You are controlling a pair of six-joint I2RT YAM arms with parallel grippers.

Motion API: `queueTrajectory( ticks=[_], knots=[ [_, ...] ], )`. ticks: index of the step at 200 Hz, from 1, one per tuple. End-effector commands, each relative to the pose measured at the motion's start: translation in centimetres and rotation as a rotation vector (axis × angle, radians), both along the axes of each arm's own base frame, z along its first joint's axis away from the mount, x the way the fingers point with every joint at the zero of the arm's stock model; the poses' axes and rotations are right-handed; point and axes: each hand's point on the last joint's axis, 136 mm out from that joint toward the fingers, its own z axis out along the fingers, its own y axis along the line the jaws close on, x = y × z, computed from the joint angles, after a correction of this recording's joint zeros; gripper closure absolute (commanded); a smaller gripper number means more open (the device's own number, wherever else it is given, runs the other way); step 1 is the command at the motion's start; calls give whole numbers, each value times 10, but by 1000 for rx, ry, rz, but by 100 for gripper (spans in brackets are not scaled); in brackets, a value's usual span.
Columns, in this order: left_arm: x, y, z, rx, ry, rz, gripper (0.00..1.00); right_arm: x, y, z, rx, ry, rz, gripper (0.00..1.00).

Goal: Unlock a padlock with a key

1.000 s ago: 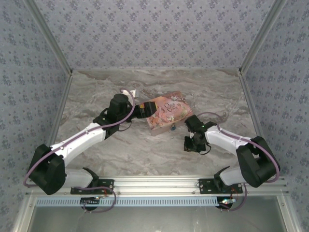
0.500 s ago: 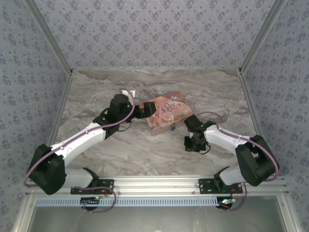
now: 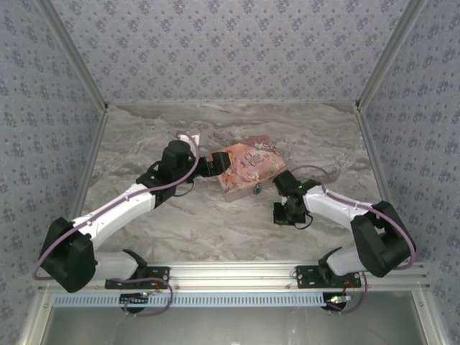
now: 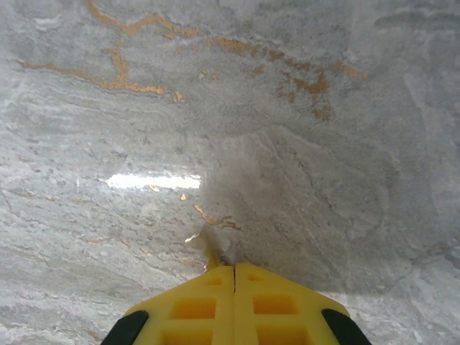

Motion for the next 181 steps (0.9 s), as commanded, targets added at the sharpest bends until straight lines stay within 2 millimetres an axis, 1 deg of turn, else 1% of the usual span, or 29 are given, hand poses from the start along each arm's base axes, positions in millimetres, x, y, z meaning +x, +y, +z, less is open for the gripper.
queueTrajectory(
  ticks=[1, 46, 73, 92, 125, 150, 155, 168, 181],
  knots=[
    [0, -1, 24, -25, -50, 5, 0, 4, -6, 7, -14, -44, 7, 100],
    [4, 1, 29, -81, -9, 44, 1, 19, -5, 28, 29, -151, 5, 100],
    [11, 7, 25, -170, 90, 116, 1, 28, -6, 44, 43, -200, 1, 100],
    [17, 10, 24, -270, 185, 163, 0, 38, -2, 60, 63, -248, 4, 100],
    [27, 11, 24, -453, 317, 207, 2, 63, 10, 99, 110, -353, 11, 100],
    [34, 7, 24, -572, 426, 230, 6, 85, 22, 132, 155, -457, 32, 100],
    [35, 5, 23, -596, 456, 238, 7, 94, 26, 142, 174, -499, 36, 100],
    [39, 3, 23, -659, 522, 266, 8, 108, 34, 161, 196, -564, 53, 100],
    [43, -1, 28, -721, 562, 276, 10, 121, 42, 177, 217, -619, 72, 100]
  ],
)
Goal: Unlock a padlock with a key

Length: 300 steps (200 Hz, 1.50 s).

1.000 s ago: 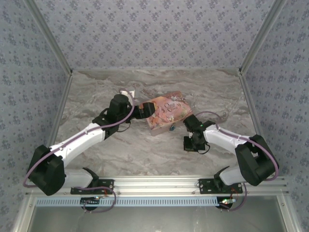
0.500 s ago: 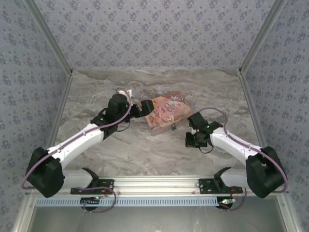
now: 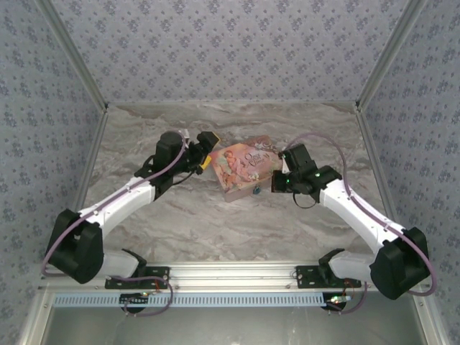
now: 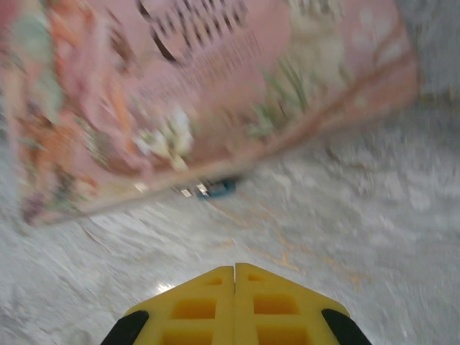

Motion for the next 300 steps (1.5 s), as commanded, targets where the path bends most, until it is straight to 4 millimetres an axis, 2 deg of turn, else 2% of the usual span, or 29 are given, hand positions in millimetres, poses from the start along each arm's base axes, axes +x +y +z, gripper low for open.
queueTrajectory(
  ticks=[1, 43, 64, 79, 81, 87, 113, 145, 166, 212, 300],
  knots=[
    [9, -11, 26, -217, 96, 35, 10, 30, 13, 41, 28, -153, 32, 100],
    [21, -17, 30, -374, 232, 117, 13, 72, 41, 81, 95, -297, 73, 100],
    [19, -23, 21, -449, 326, 162, 15, 89, 57, 97, 149, -362, 87, 100],
    [15, -28, 16, -509, 377, 193, 16, 96, 67, 98, 183, -379, 101, 100],
    [15, -28, 17, -518, 378, 198, 17, 99, 70, 110, 198, -402, 101, 100],
    [14, -30, 16, -542, 389, 204, 20, 102, 75, 117, 214, -420, 107, 100],
    [9, -37, 16, -612, 437, 219, 24, 108, 93, 124, 243, -445, 140, 100],
    [3, -38, 9, -617, 481, 249, 28, 105, 111, 125, 274, -438, 187, 100],
    [4, -36, 9, -635, 480, 265, 29, 99, 121, 120, 290, -417, 214, 100],
    [5, -36, 9, -647, 478, 270, 37, 84, 142, 116, 340, -380, 281, 100],
    [5, -32, 7, -668, 486, 292, 41, 67, 161, 105, 371, -331, 326, 100]
  ],
)
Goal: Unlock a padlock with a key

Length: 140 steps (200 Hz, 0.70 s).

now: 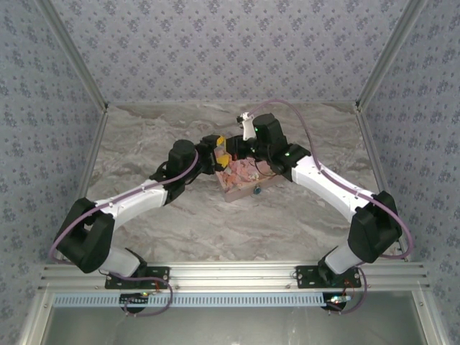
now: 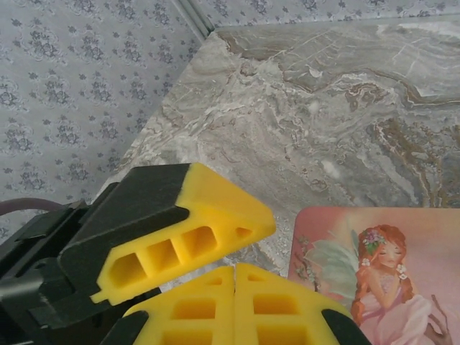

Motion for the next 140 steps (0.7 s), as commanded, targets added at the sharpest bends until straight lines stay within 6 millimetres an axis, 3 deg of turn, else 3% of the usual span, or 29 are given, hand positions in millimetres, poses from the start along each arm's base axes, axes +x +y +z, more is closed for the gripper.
queueTrajectory(
  ticks=[1, 46, 140],
  knots=[
    [1, 0, 7, -170, 122, 67, 41, -4, 8, 0, 24, 16, 24, 100],
    [0, 5, 5, -165, 127, 86, 49, -8, 7, -2, 18, 24, 28, 100],
    [0, 6, 6, -169, 128, 88, 52, -8, 12, -9, 20, 47, 37, 100]
  ],
)
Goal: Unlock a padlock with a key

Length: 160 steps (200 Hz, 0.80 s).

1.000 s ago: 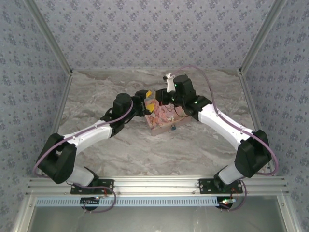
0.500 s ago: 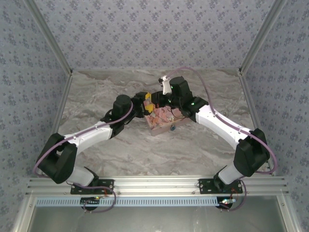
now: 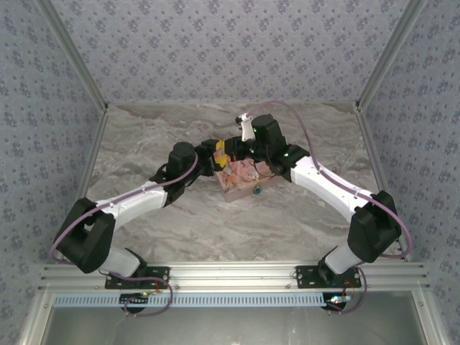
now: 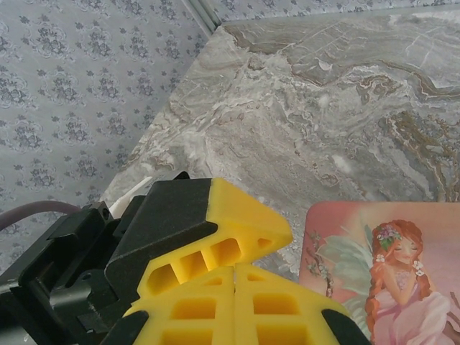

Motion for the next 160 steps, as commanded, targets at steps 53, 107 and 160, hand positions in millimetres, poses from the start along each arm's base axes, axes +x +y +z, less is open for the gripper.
queueTrajectory(
  ticks=[53, 107, 160],
  knots=[
    [1, 0, 14, -185, 116, 68, 53, -4, 13, -15, 8, 53, 34, 100],
    [1, 2, 12, -186, 119, 77, 59, -5, 10, -17, -4, 53, 17, 100],
    [1, 3, 9, -184, 125, 84, 65, -6, 3, -20, -20, 53, -12, 100]
  ],
)
